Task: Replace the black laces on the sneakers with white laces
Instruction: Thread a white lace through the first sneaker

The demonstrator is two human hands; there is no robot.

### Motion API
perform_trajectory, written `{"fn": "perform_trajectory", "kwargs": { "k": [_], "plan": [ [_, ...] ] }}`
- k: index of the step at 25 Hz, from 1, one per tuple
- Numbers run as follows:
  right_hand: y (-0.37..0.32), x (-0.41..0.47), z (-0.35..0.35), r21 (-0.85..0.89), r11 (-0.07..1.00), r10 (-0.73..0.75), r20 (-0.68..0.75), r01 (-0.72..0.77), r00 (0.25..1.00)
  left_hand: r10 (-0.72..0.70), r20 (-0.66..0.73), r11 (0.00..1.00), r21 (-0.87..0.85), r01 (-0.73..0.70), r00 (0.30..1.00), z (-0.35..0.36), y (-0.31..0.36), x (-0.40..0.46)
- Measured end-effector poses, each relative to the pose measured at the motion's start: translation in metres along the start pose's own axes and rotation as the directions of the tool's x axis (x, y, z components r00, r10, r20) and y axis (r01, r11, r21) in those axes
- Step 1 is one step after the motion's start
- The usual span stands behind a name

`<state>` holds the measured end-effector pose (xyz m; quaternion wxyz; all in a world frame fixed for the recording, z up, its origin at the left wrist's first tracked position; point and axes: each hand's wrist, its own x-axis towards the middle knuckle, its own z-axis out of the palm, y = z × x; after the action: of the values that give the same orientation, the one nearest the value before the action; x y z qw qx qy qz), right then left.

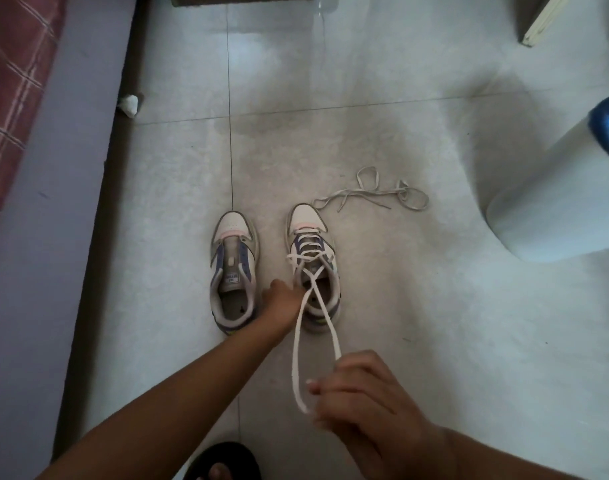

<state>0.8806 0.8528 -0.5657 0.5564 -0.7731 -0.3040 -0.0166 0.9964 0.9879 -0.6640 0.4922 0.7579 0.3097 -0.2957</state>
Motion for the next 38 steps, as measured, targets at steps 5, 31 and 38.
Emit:
{"fn": "perform_trajectory", "kwargs": {
  "k": [5,31,38],
  "plan": [
    [0.004,0.011,-0.007,-0.064,0.993,-0.1,0.03,0.101,0.995,-0.14,0.549,0.801,-0.427,0.421,0.824,-0.014,0.015,-0.055],
    [0.026,0.005,0.0,-0.563,0.56,0.782,0.119,-0.607,0.612,0.123,0.045,0.844,0.521,-0.128,0.991,0.034,0.001,0.01],
    [0.048,0.0,0.001,-0.626,0.58,0.775,0.228,-0.521,0.59,0.125,-0.013,0.86,0.501,-0.102,0.992,0.037,0.004,0.011]
  ]
}}
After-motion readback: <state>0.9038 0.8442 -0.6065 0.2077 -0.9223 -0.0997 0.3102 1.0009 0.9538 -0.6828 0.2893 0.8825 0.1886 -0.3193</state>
